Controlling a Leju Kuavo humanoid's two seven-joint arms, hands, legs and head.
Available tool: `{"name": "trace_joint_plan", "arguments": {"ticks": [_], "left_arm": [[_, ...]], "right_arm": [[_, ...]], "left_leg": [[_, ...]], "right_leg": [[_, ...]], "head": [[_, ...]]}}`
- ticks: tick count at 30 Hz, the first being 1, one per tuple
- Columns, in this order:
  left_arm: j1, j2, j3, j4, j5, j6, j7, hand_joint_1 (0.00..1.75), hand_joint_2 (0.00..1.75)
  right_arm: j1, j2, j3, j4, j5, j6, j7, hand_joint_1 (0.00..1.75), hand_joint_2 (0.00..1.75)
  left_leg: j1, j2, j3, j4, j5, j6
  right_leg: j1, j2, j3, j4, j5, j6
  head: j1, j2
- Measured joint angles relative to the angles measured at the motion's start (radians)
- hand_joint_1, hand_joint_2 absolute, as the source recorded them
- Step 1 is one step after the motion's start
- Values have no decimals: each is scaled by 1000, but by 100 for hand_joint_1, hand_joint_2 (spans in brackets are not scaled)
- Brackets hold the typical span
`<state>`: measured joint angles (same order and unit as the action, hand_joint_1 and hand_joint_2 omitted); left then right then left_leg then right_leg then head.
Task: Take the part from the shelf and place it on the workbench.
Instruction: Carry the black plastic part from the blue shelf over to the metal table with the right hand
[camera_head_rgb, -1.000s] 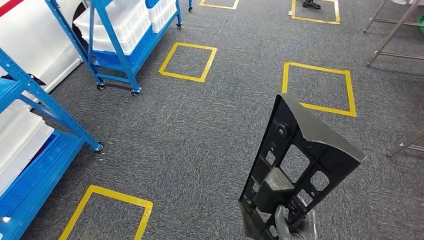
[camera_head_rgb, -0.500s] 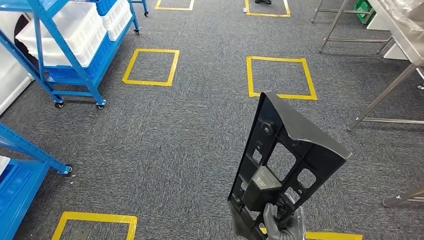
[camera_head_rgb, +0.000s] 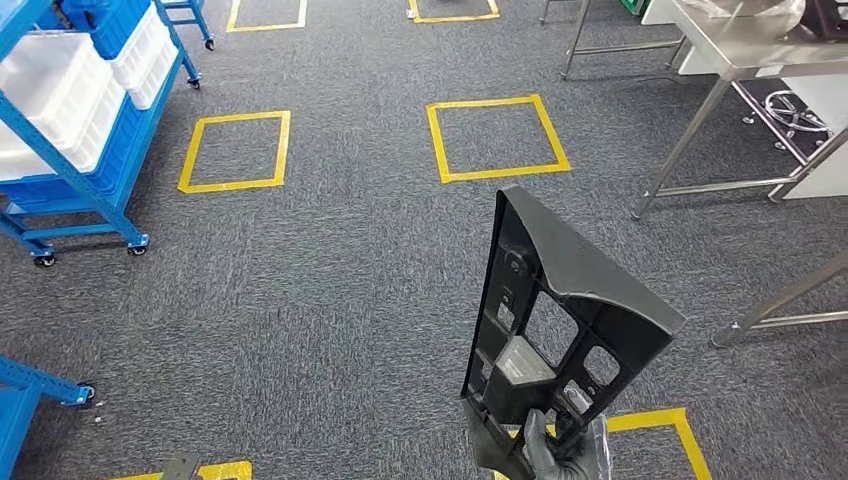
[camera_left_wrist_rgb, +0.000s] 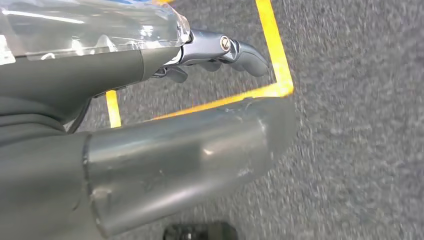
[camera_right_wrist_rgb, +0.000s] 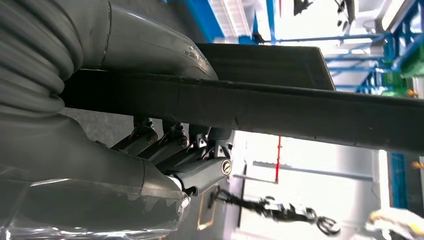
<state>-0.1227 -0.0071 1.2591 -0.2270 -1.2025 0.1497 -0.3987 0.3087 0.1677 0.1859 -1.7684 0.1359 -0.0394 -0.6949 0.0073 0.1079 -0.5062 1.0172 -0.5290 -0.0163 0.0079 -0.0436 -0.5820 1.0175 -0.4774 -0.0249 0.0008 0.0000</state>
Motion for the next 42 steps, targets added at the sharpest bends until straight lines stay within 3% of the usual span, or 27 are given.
{"name": "trace_joint_plan", "arguments": {"ticks": [1, 3, 5, 6, 8, 9, 10, 12, 14, 16, 18, 20, 21, 22, 23, 25, 27, 29, 30, 32, 34, 35, 36, 37, 38, 40, 42], "left_arm": [[0, -4, 6, 0, 9, 1, 11, 0, 0], [4, -9, 19, 1, 22, 5, 28, 0, 0], [9, -13, 30, 1, 29, 8, 36, 0, 0], [10, -16, 35, 1, 34, 8, 36, 0, 0], [9, -21, 45, 2, 47, 8, 32, 0, 0], [9, -23, 50, 2, 51, 7, 30, 0, 0], [10, -25, 55, 2, 50, 7, 30, 0, 0], [11, -29, 59, 2, 34, 9, 37, 0, 0], [9, -33, 56, 2, 5, 12, 52, 0, 0], [6, -35, 46, 2, -21, 16, 68, 0, 0], [11, -36, 35, 2, -37, 18, 71, 0, 0], [15, -34, 26, 2, -46, 17, 55, 0, 0], [15, -33, 20, 2, -49, 15, 40, 0, 0], [13, -32, 14, 2, -52, 13, 23, 0, 0], [10, -31, 9, 2, -54, 11, 6, 0, 0], [1, -32, -4, 2, -62, 8, -30, 0, 0], [-11, -33, -16, 2, -66, 7, -54, 0, 0], [-25, -36, -27, 2, -67, 7, -64, 0, 0], [-31, -37, -31, 2, -67, 7, -67, 0, 0], [-37, -38, -38, 2, -66, 7, -79, 0, 0], [-38, -38, -39, 2, -64, 6, -96, 0, 0], [-38, -38, -40, 2, -63, 6, -102, 0, 0], [-40, -39, -41, 2, -63, 5, -106, 0, 0], [-42, -39, -42, 2, -62, 4, -107, 0, 0], [-44, -40, -43, 2, -60, 4, -106, 0, 0], [-44, -40, -44, 2, -52, 2, -100, 0, 0], [-40, -41, -44, 2, -40, -2, -95, 0, 0]], "right_arm": [[-1, 0, 6, -8, 1, -4, 0, 175, 175], [-5, -1, 18, -20, 3, -10, 0, 175, 175], [-6, -1, 28, -27, 8, -15, 0, 175, 175], [-6, -1, 33, -30, 13, -18, 0, 175, 175], [-5, -1, 40, -38, 22, -23, 0, 175, 175], [-4, -1, 45, -42, 27, -27, 0, 175, 175], [-4, -2, 49, -47, 30, -30, 0, 175, 175], [-4, -2, 58, -57, 34, -36, 0, 175, 175], [-2, -3, 64, -63, 39, -41, 0, 175, 175], [-3, -6, 70, -65, 50, -46, 0, 175, 175], [-8, -8, 79, -65, 62, -52, 0, 175, 175], [-10, -11, 87, -64, 74, -56, 0, 175, 175], [-10, -13, 91, -63, 80, -58, 0, 175, 175], [-11, -15, 94, -62, 84, -59, 0, 175, 175], [-11, -17, 97, -62, 88, -59, 0, 175, 175], [-15, -19, 104, -62, 97, -59, 0, 175, 175], [-19, -20, 112, -62, 106, -59, 0, 175, 175], [-21, -20, 118, -62, 110, -59, 0, 175, 175], [-21, -20, 120, -62, 112, -59, 0, 175, 175], [-24, -20, 126, -61, 116, -59, 0, 175, 175], [-27, -20, 133, -59, 119, -58, 0, 175, 175], [-27, -20, 135, -56, 120, -58, 0, 175, 175], [-26, -20, 136, -54, 120, -59, 0, 175, 175], [-25, -20, 137, -52, 121, -59, 0, 175, 175], [-23, -20, 137, -50, 121, -60, 1, 175, 175], [-22, -20, 138, -48, 122, -64, 0, 175, 175], [-18, -20, 138, -47, 123, -68, 0, 175, 175]], "left_leg": [[3, -28, -11, 29, -21, -4], [8, -86, -63, 147, -85, -10], [9, -100, -122, 264, -124, -14], [10, -102, -133, 277, -114, -15], [15, -115, -101, 188, -42, -17], [18, -139, -76, 123, -10, -18], [21, -163, -54, 68, 10, -17], [20, -189, -38, 24, 15, -9], [17, -168, -37, 17, 20, 6], [18, -143, -36, 9, 28, 22], [14, -115, -36, 5, 30, 31], [10, -84, -37, 5, 29, 34], [9, -69, -36, 5, 27, 34], [9, -56, -35, 5, 26, 34], [8, -44, -33, 5, 25, 33], [6, -24, -27, 5, 20, 28], [3, -5, -22, 5, 16, 19], [2, 12, -17, 2, 13, 9], [3, 5, -16, 6, 7, 4], [5, -40, -35, 62, -33, -4], [7, -88, -91, 186, -96, -8], [8, -97, -120, 243, -115, -9], [8, -100, -137, 273, -115, -11], [9, -102, -137, 264, -94, -11], [11, -108, -119, 217, -57, -12], [17, -152, -68, 91, 5, -12], [19, -190, -43, 30, 17, -6]], "right_leg": [[-4, 12, 2, -4, 3, -6], [-5, 39, 2, -6, 6, -14], [-4, 69, 2, -3, 6, -16], [-4, 85, 3, -1, 5, -15], [-7, 115, 3, 7, 2, -11], [-8, 129, 1, 12, 0, -7], [-8, 144, -3, 19, -3, -2], [-11, 169, -15, 26, -1, 11], [-13, 183, -23, 25, 5, 24], [-11, 134, -39, 54, -16, 34], [-9, 69, -86, 155, -75, 39], [-13, 52, -141, 271, -122, 43], [-14, 49, -150, 291, -121, 43], [-14, 45, -138, 270, -101, 42], [-13, 36, -107, 214, -68, 39], [-3, -11, -34, 76, -18, 28], [8, -38, -4, 15, -7, 17], [10, -17, -5, 9, -4, 9], [7, -5, -3, 3, -1, 4], [-2, 20, 2, -7, 6, -7], [-4, 47, 2, -8, 8, -12], [-4, 62, 2, -6, 8, -12], [-4, 77, 2, -4, 8, -12], [-4, 92, 3, -1, 7, -11], [-6, 108, 3, 4, 5, -9], [-8, 138, -2, 17, -1, -1], [-10, 164, -13, 24, -1, 11]], "head": [[-2, 0], [-7, 0], [-10, 0], [-10, 0], [-10, 0], [-10, 0], [-10, 0], [-10, 0], [-10, 0], [-4, 0], [3, 0], [5, 0], [5, 0], [5, 0], [5, 0], [4, 0], [4, 0], [4, 0], [4, 0], [0, 0], [-4, 0], [-5, 0], [-5, 0], [-5, 0], [-5, 0], [-5, 0], [-6, 0]]}}
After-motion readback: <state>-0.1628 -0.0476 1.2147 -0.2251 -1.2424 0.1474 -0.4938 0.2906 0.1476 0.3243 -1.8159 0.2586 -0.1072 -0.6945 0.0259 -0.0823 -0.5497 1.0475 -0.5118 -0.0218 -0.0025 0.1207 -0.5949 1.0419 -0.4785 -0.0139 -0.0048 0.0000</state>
